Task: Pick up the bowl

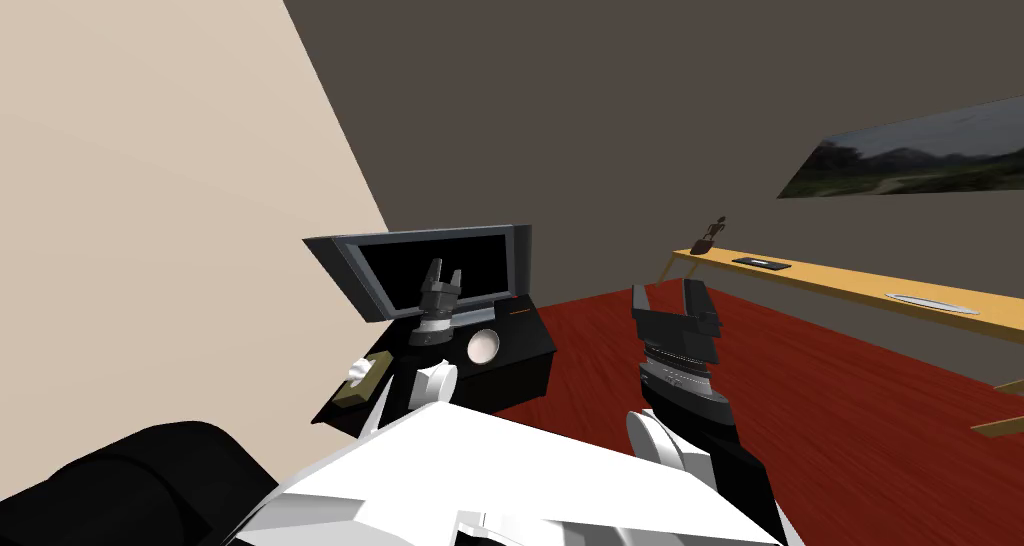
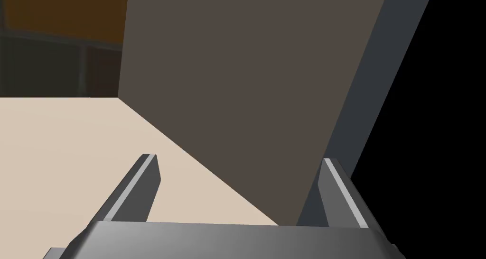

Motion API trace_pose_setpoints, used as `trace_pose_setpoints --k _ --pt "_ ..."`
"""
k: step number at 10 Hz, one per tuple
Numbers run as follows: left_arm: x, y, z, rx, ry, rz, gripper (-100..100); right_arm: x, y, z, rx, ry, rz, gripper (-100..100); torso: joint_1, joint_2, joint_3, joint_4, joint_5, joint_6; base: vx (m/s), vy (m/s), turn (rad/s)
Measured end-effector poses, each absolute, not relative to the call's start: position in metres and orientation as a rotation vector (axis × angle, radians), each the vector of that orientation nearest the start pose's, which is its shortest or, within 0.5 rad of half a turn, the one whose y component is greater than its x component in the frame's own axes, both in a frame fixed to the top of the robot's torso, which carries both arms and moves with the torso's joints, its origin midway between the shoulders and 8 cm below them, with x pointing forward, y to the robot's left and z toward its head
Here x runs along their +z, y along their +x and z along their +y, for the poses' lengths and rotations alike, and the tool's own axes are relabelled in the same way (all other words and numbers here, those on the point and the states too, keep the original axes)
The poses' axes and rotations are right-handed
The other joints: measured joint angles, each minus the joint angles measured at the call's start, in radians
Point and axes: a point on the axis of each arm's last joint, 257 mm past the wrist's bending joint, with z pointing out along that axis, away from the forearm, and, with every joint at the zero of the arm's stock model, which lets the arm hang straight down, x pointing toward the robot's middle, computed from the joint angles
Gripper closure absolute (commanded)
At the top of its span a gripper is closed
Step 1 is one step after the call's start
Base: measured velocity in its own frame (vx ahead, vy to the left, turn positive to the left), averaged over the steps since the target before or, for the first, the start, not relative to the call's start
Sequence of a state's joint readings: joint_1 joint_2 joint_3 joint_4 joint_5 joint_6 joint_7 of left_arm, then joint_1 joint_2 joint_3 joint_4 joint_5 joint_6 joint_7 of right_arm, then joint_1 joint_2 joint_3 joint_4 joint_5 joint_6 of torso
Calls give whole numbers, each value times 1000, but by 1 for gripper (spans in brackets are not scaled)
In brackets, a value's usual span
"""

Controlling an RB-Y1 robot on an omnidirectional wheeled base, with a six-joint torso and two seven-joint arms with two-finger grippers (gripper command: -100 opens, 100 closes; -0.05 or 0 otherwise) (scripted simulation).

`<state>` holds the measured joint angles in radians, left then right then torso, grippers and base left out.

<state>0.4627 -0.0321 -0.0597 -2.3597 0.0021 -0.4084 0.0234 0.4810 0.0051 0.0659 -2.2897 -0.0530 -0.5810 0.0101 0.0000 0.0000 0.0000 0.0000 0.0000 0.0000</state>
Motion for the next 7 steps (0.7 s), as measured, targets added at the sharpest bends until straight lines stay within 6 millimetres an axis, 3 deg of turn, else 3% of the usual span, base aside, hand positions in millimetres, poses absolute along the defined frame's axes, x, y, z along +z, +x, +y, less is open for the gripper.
trace_pose_setpoints --k 3,7 --pt "35 362 253 -1420 -700 640 -100 49 330 -261 1420 614 500 0 2 1 1 0 1 0 -24 28 73" --pt "-7 391 250 -1439 -781 759 -100 49 330 -261 1420 614 500 0 3 1 1 0 1 0 -26 33 104"
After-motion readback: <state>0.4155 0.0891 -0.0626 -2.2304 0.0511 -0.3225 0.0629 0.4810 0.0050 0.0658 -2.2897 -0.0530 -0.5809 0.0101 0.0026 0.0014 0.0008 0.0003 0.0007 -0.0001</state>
